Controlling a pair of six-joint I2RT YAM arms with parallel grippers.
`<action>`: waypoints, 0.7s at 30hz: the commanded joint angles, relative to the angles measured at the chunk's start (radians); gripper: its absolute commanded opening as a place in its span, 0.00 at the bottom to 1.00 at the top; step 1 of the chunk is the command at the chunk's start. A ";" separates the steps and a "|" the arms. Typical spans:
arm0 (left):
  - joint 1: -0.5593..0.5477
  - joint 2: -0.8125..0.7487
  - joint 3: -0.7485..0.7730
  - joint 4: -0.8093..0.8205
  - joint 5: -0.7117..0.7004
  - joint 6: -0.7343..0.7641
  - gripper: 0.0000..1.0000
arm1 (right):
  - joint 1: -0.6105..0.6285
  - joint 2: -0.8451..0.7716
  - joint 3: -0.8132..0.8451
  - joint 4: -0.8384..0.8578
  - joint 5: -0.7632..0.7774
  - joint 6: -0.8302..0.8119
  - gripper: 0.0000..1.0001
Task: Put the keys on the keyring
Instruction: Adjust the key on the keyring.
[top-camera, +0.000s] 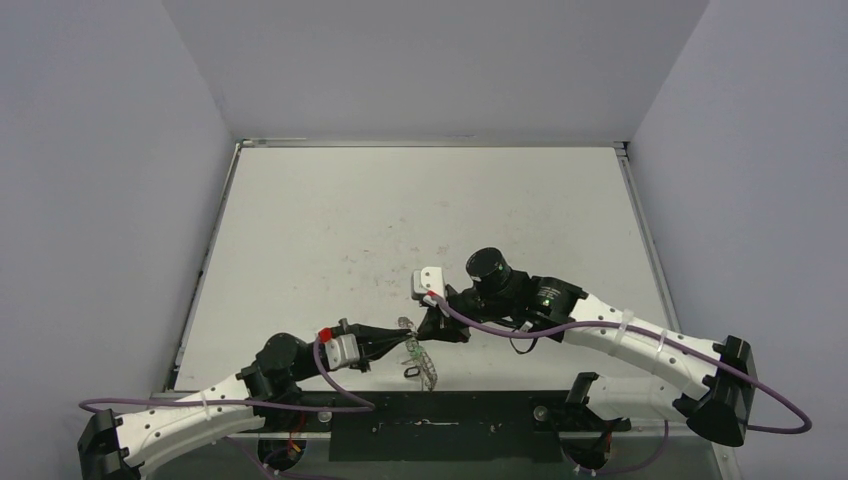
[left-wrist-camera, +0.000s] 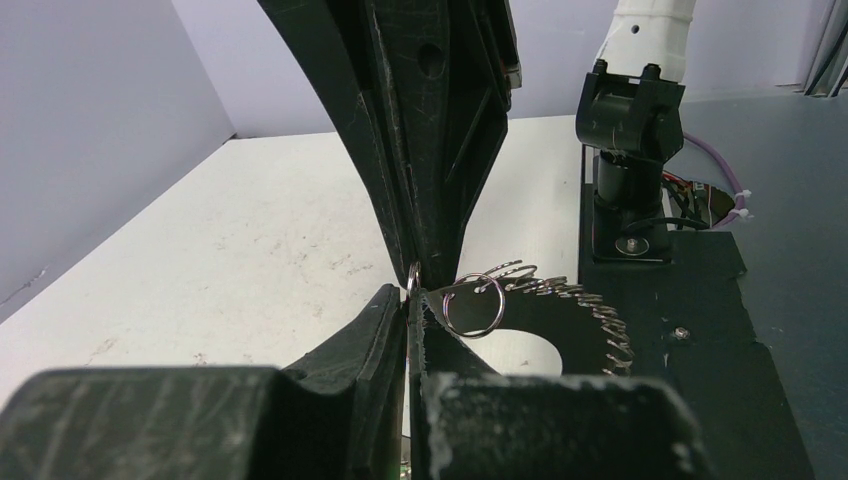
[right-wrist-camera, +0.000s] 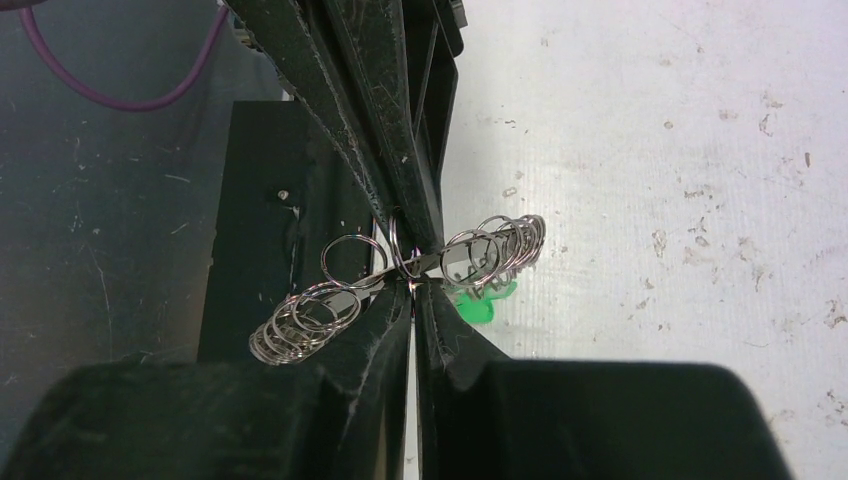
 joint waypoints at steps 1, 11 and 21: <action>-0.003 -0.016 0.002 0.152 0.018 -0.012 0.00 | -0.010 0.010 -0.017 0.041 0.017 -0.020 0.03; -0.004 -0.019 -0.006 0.173 0.020 -0.014 0.00 | -0.006 0.023 -0.018 0.075 0.045 -0.004 0.02; -0.002 -0.020 -0.002 0.147 -0.008 -0.012 0.00 | -0.006 -0.040 -0.081 0.173 0.136 0.040 0.36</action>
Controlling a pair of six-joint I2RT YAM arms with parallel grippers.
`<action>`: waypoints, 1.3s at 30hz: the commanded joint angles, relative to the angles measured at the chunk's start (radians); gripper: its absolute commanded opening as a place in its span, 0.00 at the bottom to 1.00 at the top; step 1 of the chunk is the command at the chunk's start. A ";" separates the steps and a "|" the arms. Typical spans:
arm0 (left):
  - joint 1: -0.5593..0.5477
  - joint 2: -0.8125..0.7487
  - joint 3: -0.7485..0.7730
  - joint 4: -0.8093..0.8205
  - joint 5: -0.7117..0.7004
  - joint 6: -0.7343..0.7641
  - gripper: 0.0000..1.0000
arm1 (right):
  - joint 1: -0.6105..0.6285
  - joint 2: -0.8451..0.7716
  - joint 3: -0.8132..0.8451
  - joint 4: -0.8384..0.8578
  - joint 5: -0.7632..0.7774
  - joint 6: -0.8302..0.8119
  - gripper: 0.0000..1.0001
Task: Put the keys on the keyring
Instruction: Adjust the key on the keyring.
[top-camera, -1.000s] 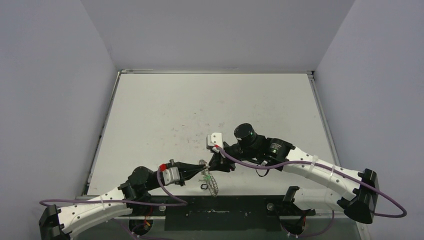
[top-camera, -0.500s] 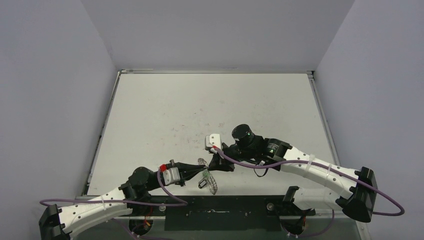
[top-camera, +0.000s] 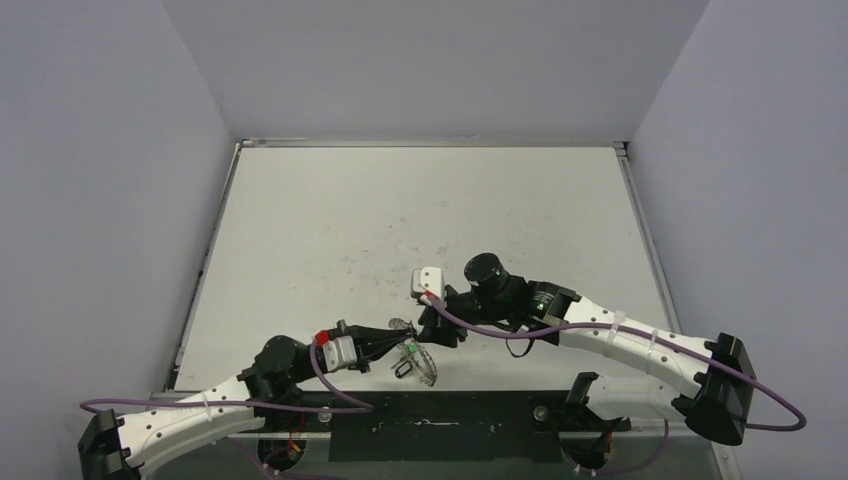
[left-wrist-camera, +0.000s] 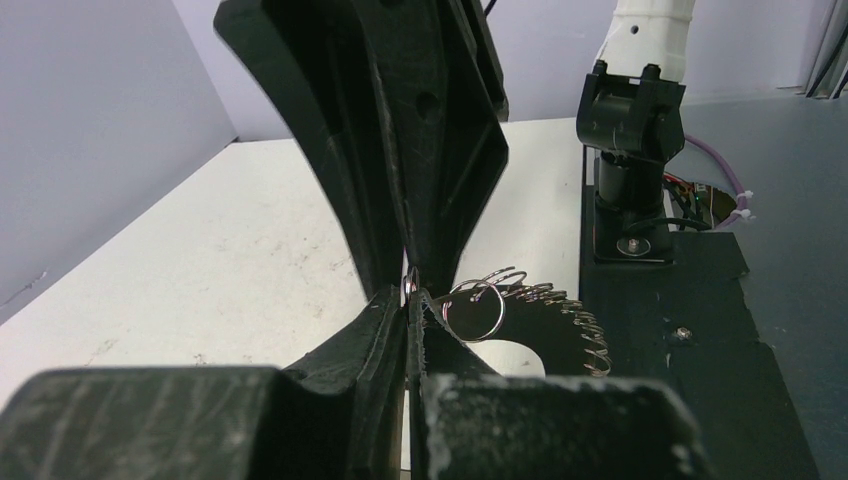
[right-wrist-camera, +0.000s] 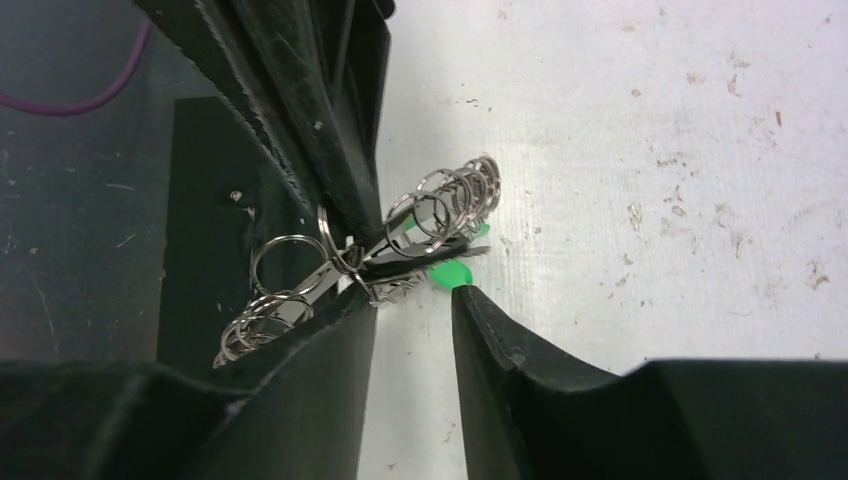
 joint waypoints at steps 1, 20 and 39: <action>-0.004 -0.019 0.035 0.076 -0.013 -0.007 0.00 | -0.009 -0.070 -0.030 0.105 0.086 0.022 0.40; -0.003 0.073 0.118 -0.060 -0.115 0.035 0.00 | -0.145 -0.271 -0.195 0.286 0.088 0.136 0.82; -0.003 0.084 0.116 0.001 -0.004 0.022 0.00 | -0.160 -0.134 -0.198 0.480 -0.333 0.134 0.46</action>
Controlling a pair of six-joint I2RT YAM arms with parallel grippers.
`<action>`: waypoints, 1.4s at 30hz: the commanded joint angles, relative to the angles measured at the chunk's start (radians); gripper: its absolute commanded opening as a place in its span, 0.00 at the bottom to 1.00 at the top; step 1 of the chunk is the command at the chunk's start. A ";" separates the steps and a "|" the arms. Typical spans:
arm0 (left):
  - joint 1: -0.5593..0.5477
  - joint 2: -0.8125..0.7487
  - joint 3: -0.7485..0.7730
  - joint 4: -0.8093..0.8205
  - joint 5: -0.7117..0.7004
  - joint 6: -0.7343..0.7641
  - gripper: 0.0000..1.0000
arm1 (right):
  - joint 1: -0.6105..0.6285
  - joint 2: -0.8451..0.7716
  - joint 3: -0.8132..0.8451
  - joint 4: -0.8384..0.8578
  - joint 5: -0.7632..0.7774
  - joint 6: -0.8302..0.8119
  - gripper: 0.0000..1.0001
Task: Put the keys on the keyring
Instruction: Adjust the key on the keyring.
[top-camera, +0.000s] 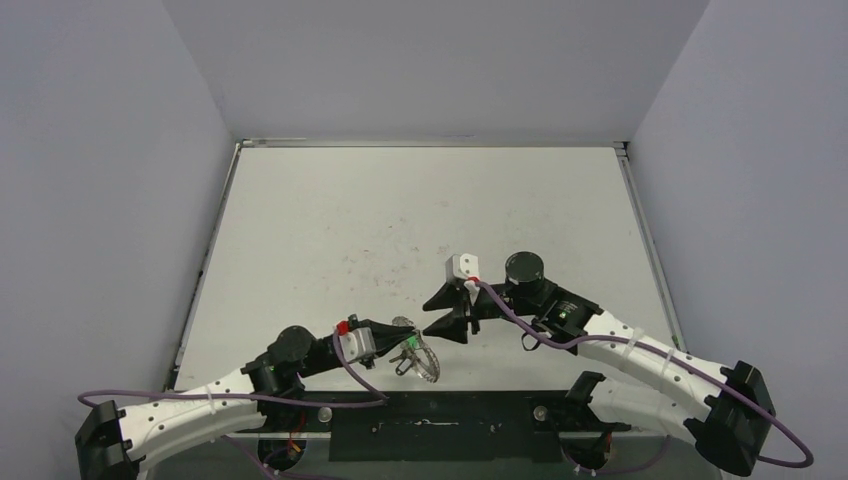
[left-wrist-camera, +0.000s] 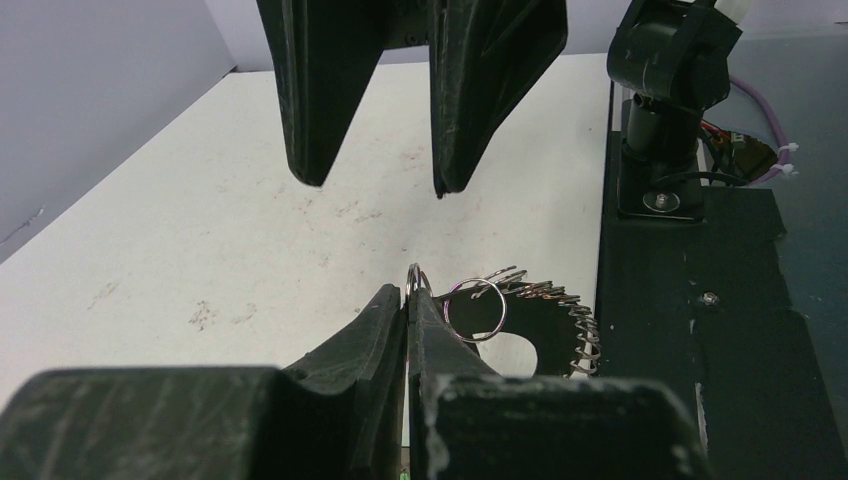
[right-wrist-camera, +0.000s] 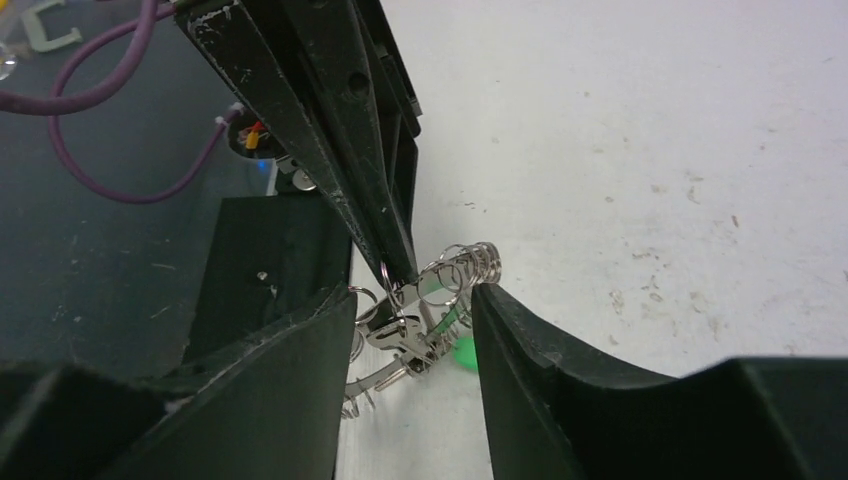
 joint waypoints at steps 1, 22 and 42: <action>-0.002 -0.022 0.044 0.111 0.039 -0.005 0.00 | -0.001 0.048 0.021 0.104 -0.150 0.001 0.43; -0.003 -0.037 0.041 0.106 0.041 -0.011 0.00 | 0.034 0.114 0.039 0.105 -0.122 0.016 0.17; -0.003 -0.088 0.119 -0.168 -0.004 0.047 0.18 | 0.060 0.129 0.219 -0.343 0.081 -0.134 0.00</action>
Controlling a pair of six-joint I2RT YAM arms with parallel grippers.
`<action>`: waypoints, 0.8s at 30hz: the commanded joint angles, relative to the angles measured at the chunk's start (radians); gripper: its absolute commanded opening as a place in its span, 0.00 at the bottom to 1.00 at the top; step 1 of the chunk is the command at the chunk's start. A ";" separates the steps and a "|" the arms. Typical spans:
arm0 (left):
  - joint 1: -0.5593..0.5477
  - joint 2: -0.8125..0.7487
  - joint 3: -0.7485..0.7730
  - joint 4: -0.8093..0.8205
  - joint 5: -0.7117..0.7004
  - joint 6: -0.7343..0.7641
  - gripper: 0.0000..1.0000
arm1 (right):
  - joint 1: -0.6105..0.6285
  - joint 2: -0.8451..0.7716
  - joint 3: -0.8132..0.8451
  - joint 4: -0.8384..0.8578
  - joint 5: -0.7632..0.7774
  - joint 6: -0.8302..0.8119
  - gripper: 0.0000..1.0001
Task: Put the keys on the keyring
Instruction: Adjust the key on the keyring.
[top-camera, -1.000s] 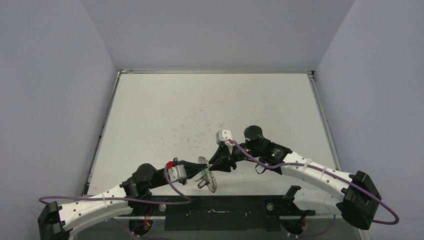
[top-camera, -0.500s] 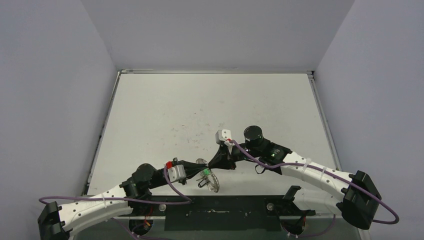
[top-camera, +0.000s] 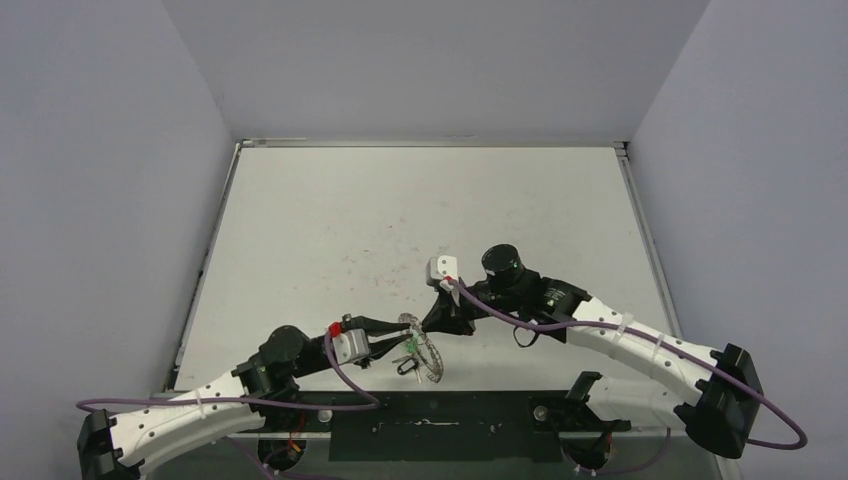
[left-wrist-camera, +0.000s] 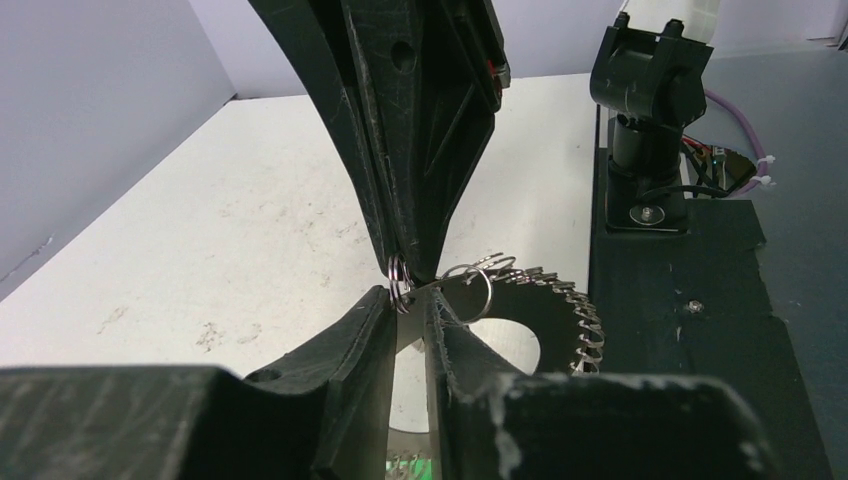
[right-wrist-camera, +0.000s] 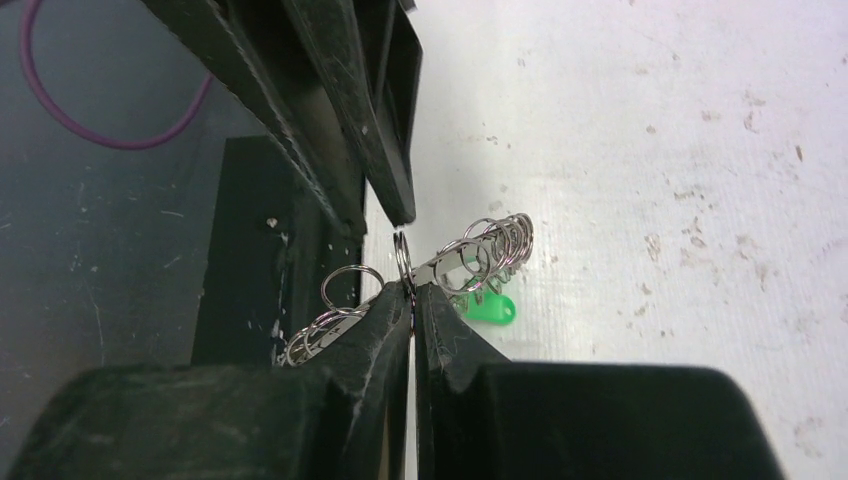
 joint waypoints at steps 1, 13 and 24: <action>-0.002 -0.015 0.104 -0.117 -0.030 0.044 0.19 | 0.022 0.021 0.120 -0.147 0.093 -0.064 0.00; -0.003 0.060 0.274 -0.433 -0.094 0.130 0.29 | 0.176 0.185 0.386 -0.491 0.408 -0.108 0.00; -0.003 0.163 0.314 -0.472 -0.050 0.167 0.31 | 0.232 0.248 0.451 -0.520 0.464 -0.084 0.00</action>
